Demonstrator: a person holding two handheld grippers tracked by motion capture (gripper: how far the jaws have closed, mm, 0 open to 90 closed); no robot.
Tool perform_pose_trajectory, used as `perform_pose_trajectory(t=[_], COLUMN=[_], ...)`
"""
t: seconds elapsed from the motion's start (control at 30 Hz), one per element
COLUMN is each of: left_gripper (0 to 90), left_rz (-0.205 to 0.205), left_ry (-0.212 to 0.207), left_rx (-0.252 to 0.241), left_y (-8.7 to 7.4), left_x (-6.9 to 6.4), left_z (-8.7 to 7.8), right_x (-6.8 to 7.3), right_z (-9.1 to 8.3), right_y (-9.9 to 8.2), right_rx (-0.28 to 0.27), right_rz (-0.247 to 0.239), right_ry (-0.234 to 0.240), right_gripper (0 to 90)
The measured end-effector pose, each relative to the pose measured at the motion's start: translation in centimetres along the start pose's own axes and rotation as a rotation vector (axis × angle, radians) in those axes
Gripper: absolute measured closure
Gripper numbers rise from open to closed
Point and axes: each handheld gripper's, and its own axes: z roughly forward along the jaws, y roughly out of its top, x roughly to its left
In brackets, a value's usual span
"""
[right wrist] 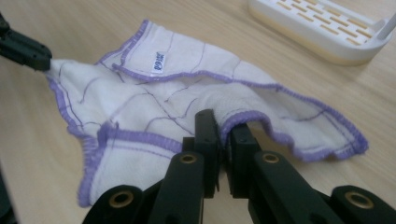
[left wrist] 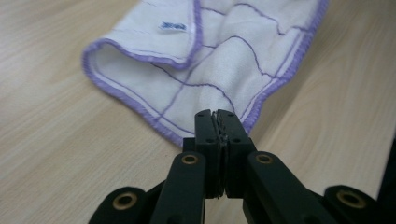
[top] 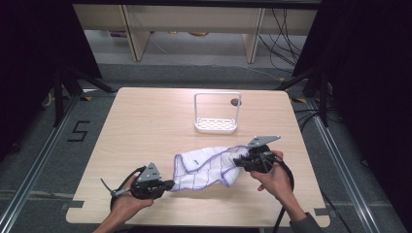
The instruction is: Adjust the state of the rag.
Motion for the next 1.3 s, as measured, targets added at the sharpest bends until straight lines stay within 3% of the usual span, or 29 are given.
perform_pose_trajectory(t=[0.03, 0.07, 0.1, 0.13, 0.2, 0.23, 0.27, 0.3, 0.33, 0.4, 0.47, 0.57, 0.63, 0.67, 0.7, 0.73, 0.77, 0.8, 0.87, 0.9, 0.93, 0.97, 1.03, 1.1, 1.13, 1.2, 1.23, 1.27, 1.3], left_gripper=[87.8, 87.7, 87.6, 87.5, 87.3, 86.6, 85.7, 83.4, 83.4, 78.6, 64.6, 50.5, 46.1, 45.6, 45.6, 44.6, 43.8, 43.8, 44.5, 45.6, 46.4, 49.3, 51.2, 51.5, 52.0, 52.4, 54.3, 62.8, 62.8], left_rz=[-0.024, -0.026, -0.019, 0.009, 0.026, 0.055, 0.046, 0.046, 0.024, 0.031, 0.009, -0.031, -0.013, -0.013, 0.023, 0.023, 0.054, 0.049, 0.091, 0.102, 0.121, 0.123, 0.161, 0.167, 0.187, 0.196, 0.188, 0.188, 0.18], left_ry=[-0.014, -0.032, -0.046, -0.077, -0.094, -0.103, -0.101, -0.101, -0.11, -0.116, -0.095, -0.051, -0.005, -0.005, 0.011, 0.017, 0.019, 0.015, -0.004, -0.009, -0.009, -0.015, -0.043, -0.059, -0.049, -0.046, -0.036, -0.04, -0.04], left_rx=[-0.027, -0.033, -0.024, 0.005, 0.037, 0.086, 0.097, 0.097, 0.098, 0.099, 0.074, 0.004, -0.017, -0.017, -0.004, -0.012, 0.004, -0.015, 0.002, -0.009, 0.0, -0.006, 0.027, 0.047, 0.092, 0.113, 0.116, 0.125, 0.121], left_y=[-0.2, -0.5, -0.8, -1.5, -1.9, -2.3, -2.4, -2.4, -2.5, -2.2, -1.7, -0.6, 0.5, 0.5, 1.0, 1.4, 1.7, 2.1, 2.7, 3.0, 3.4, 3.6, 4.1, 4.2, 4.1, 4.1, 4.0, 4.0, 3.9], left_x=[-0.5, -1.0, -1.6, -2.6, -3.3, -3.9, -4.0, -4.0, -4.1, -3.9, -3.5, -2.7, -2.1, -2.1, -1.9, -1.9, -1.8, -1.9, -2.0, -2.2, -2.4, -2.7, -2.9, -3.0, -2.9, -2.7, -2.5, -2.2, -1.9], left_z=[-0.3, -0.5, -0.5, -0.1, 0.3, 1.0, 1.3, 1.3, 1.5, 1.5, 1.0, 0.4, 0.6, 0.6, 1.0, 1.5, 1.8, 2.3, 2.9, 3.3, 3.6, 4.0, 5.3, 5.9, 6.9, 7.3, 7.7, 7.9, 8.1], right_x=[-0.3, -0.8, -0.7, -0.7, -0.5, 0.0, -0.1, -0.1, -0.1, -0.3, -0.4, -0.4, -0.5, -0.5, -0.5, -0.5, -0.6, -0.7, -0.9, -0.6, -0.9, -0.7, -0.7, -0.8, -0.9, -1.1, -1.0, -1.2, -1.2], right_z=[-0.4, -1.0, -0.9, -0.8, -0.5, 0.5, 0.9, 1.1, 1.1, 1.0, 0.4, -1.2, -2.3, -2.3, -2.3, -2.5, -2.5, -2.3, -2.2, -2.0, -1.6, -1.4, -1.1, -1.2, -1.6, -1.5, -1.4, -1.7, -1.7], right_y=[-0.1, -0.7, -1.2, -1.9, -2.6, -4.7, -5.6, -6.3, -6.3, -7.4, -7.9, -7.7, -7.2, -7.2, -7.0, -6.8, -6.6, -6.4, -6.2, -6.2, -6.4, -6.5, -6.8, -6.9, -6.9, -6.9, -7.0, -7.0, -7.0], right_rx=[-0.001, 0.043, 0.056, 0.084, 0.106, 0.139, 0.128, 0.132, 0.132, 0.119, 0.11, 0.072, 0.037, 0.037, 0.025, 0.012, 0.015, -0.001, 0.006, 0.004, -0.017, -0.008, -0.036, -0.029, -0.019, -0.033, -0.055, -0.041, -0.041], right_rz=[-0.01, -0.001, 0.01, 0.005, 0.002, 0.035, 0.015, 0.042, 0.042, 0.051, 0.092, 0.101, 0.06, 0.06, 0.068, 0.065, 0.068, 0.067, 0.044, 0.08, 0.044, 0.063, 0.07, 0.062, 0.068, 0.058, 0.08, 0.069, 0.069], right_ry=[0.012, 0.059, 0.074, 0.069, 0.071, 0.072, 0.062, 0.04, 0.04, 0.033, 0.016, -0.025, -0.094, -0.094, -0.091, -0.097, -0.093, -0.098, -0.121, -0.121, -0.129, -0.112, -0.112, -0.114, -0.106, -0.11, -0.104, -0.077, -0.077], right_gripper=[85.3, 84.8, 84.3, 82.9, 81.6, 77.0, 74.5, 71.8, 71.8, 65.6, 56.7, 50.4, 47.7, 47.7, 47.6, 47.3, 47.2, 47.2, 47.2, 47.2, 47.2, 47.2, 47.2, 47.2, 47.2, 47.2, 47.1, 46.8, 46.8])
